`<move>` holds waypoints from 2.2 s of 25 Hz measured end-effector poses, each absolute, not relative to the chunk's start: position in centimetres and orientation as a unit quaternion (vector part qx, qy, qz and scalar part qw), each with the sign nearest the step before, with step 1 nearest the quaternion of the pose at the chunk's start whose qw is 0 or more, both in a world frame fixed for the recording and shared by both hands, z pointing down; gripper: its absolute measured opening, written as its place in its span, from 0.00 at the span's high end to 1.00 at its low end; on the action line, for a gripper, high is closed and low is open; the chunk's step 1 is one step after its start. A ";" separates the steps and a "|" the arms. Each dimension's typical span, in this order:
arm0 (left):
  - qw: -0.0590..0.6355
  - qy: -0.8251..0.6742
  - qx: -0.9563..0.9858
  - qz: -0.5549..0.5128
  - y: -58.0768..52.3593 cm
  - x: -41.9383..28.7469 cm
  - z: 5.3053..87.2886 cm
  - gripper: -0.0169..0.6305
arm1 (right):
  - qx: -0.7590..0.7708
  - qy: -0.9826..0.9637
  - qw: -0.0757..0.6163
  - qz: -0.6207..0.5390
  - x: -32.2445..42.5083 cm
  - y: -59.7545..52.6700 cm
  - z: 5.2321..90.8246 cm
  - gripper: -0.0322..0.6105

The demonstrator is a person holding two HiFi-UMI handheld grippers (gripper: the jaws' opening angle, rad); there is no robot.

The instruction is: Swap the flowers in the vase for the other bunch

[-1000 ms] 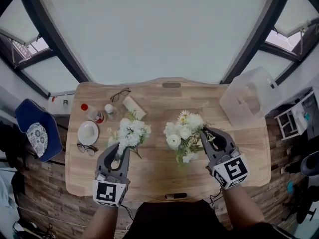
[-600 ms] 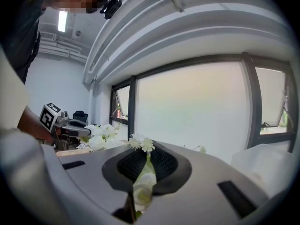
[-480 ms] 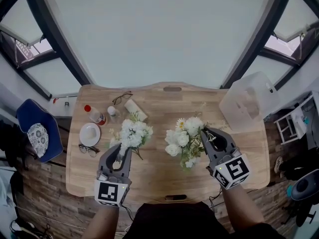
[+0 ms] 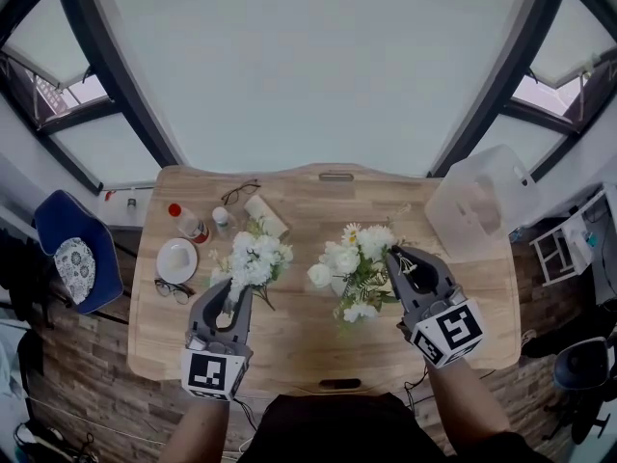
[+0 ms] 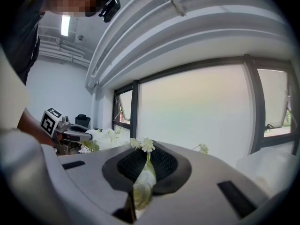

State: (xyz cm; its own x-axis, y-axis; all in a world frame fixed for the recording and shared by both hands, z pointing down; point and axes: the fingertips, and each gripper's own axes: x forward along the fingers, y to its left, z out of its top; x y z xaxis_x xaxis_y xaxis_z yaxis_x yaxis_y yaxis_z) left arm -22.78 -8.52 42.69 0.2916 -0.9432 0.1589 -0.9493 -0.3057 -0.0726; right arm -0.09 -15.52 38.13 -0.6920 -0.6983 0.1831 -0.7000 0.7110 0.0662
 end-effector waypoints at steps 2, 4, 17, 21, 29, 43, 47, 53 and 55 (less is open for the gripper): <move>0.016 -0.590 0.803 0.084 -8.4 -22.9 42.5 0.84 | 0.380 -0.920 0.093 0.002 -0.1 -15.5 37.6 0.88; 0.013 -0.591 0.802 0.084 -8.5 -23.0 42.3 0.84 | 0.381 -0.920 0.089 -0.001 -0.1 -15.6 37.1 0.88; -0.008 -0.587 0.805 0.088 -8.4 -23.1 41.7 0.84 | 0.386 -0.920 0.062 -0.016 0.4 -15.1 33.8 0.88; -0.018 -0.585 0.807 0.084 -8.4 -22.7 40.9 0.84 | 0.388 -0.920 0.050 -0.024 0.6 -14.8 32.3 0.88; -0.030 -0.583 0.809 0.070 -8.3 -22.2 39.1 0.84 | 0.397 -0.917 0.026 -0.037 1.7 -14.1 29.8 0.88; -0.063 -0.574 0.815 0.040 -8.9 -20.1 35.2 0.84 | 0.410 -0.911 -0.036 -0.034 5.2 -12.1 24.9 0.88; -0.069 -0.570 0.818 0.025 -9.0 -19.3 33.5 0.84 | 0.418 -0.906 -0.052 -0.035 6.6 -11.7 23.7 0.88; -0.080 -0.559 0.825 0.022 -9.0 -18.5 32.1 0.84 | 0.438 -0.897 -0.058 -0.027 8.5 -11.6 24.2 0.88; -0.085 -0.556 0.826 0.021 -9.0 -18.1 31.6 0.84 | 0.443 -0.894 -0.059 -0.024 9.2 -11.4 24.5 0.88</move>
State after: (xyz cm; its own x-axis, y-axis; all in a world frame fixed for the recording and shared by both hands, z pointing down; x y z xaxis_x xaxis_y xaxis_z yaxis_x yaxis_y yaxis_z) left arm -18.05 -9.02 31.61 0.3802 -0.9230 -0.0591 -0.9158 -0.3668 -0.1636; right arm 9.20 -11.43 24.54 -0.6009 -0.7891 -0.1272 -0.7948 0.6068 -0.0104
